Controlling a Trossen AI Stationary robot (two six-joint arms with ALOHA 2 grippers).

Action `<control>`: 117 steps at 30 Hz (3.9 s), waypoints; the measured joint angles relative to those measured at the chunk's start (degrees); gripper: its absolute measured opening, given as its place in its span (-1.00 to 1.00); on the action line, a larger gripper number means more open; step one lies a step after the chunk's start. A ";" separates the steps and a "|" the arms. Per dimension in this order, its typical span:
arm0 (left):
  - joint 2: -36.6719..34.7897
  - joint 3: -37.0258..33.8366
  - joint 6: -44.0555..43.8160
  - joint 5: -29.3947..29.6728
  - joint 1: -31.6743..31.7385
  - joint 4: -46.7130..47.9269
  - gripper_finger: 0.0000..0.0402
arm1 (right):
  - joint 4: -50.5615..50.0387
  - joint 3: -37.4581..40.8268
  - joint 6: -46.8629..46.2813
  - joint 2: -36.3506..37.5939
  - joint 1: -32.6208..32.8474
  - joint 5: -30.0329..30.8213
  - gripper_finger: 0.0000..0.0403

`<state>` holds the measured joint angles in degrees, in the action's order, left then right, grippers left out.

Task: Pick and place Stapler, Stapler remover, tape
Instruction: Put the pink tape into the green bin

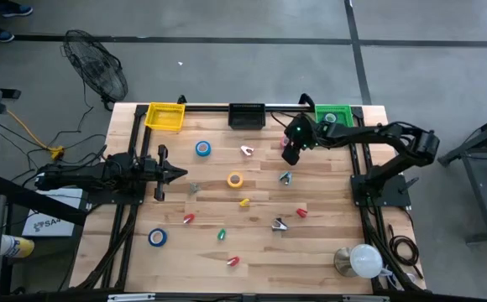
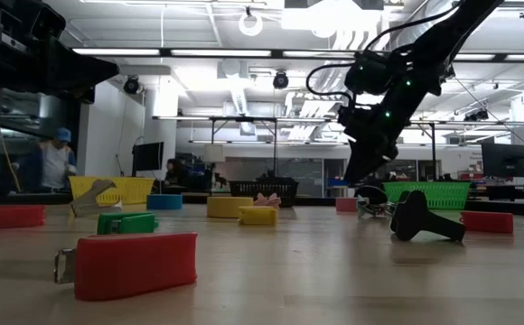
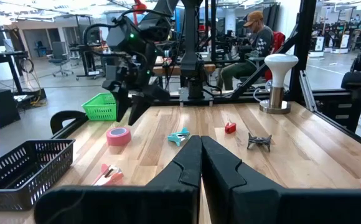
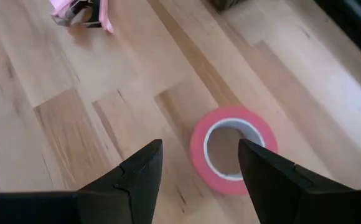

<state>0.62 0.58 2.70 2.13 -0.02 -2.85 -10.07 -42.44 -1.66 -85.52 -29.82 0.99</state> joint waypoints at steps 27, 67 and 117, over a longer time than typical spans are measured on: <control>0.01 0.02 0.00 0.02 0.01 0.00 -0.99 | -1.61 -0.19 6.38 -0.08 1.15 2.22 0.00; 0.00 0.02 0.00 0.00 -0.02 0.00 -0.99 | -0.80 -3.47 4.40 -12.11 2.82 4.87 0.00; 0.01 0.00 0.00 0.00 0.01 -0.02 -0.99 | -12.89 1.01 -32.40 4.61 -12.48 36.31 -0.86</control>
<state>0.62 0.58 2.70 2.13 -0.01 -2.87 -22.96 -41.43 -34.06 -80.90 -42.31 37.30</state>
